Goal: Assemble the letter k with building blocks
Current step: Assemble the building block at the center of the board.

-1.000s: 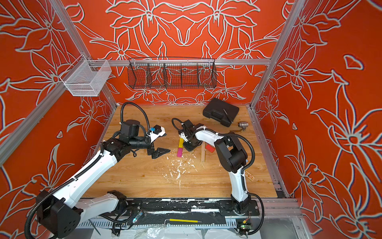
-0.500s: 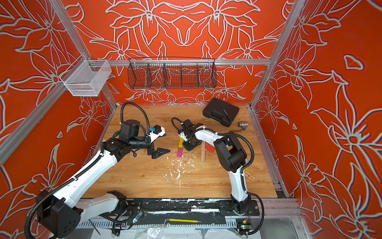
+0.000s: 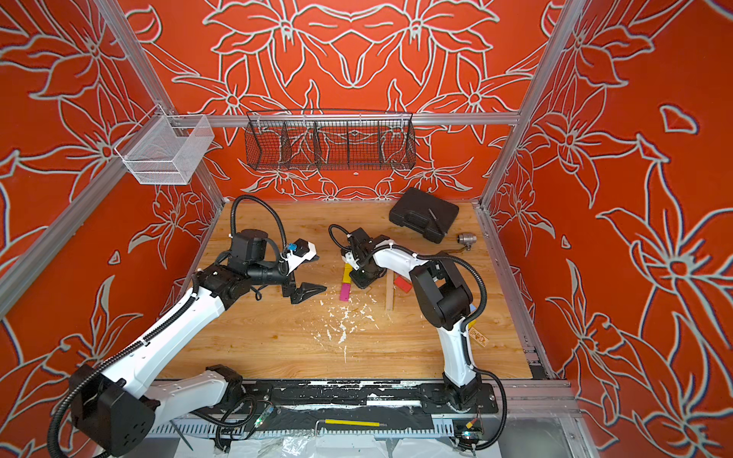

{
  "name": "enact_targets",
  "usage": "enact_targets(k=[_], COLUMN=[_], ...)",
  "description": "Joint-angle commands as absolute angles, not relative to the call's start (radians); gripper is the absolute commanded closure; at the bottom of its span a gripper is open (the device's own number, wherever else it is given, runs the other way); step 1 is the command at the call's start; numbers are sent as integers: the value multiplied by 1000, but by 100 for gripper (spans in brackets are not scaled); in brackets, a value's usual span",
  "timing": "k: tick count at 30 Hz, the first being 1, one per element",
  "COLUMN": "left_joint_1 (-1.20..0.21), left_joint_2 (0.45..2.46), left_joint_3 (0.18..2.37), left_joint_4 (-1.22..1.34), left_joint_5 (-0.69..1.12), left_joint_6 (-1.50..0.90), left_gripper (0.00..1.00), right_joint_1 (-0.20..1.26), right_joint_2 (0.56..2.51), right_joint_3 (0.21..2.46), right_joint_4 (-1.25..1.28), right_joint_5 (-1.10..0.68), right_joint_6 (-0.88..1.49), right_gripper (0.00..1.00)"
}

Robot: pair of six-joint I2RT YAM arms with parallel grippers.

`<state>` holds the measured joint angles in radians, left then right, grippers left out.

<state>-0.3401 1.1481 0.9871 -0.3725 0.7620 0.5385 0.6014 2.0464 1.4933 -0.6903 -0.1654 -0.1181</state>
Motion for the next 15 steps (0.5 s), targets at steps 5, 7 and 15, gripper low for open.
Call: enact_targets(k=[5,7,15], left_joint_1=[-328,-328,-327], left_joint_2=[1149,1149,1149], left_joint_3=[1005,1005,1005], left_joint_4=[-373,-371,-368], left_joint_5=[792,792,793], left_joint_6=[549,548,546], left_gripper=[3,3,3], right_joint_1=[601,600,600], right_joint_2=[2069,2069,2069], right_joint_3=[1517,1514,1518], right_joint_4=[-700,-700,-698], right_joint_5=[-185,-187,-186], right_joint_6=[-111,-109,-107], right_gripper=[69,69,68])
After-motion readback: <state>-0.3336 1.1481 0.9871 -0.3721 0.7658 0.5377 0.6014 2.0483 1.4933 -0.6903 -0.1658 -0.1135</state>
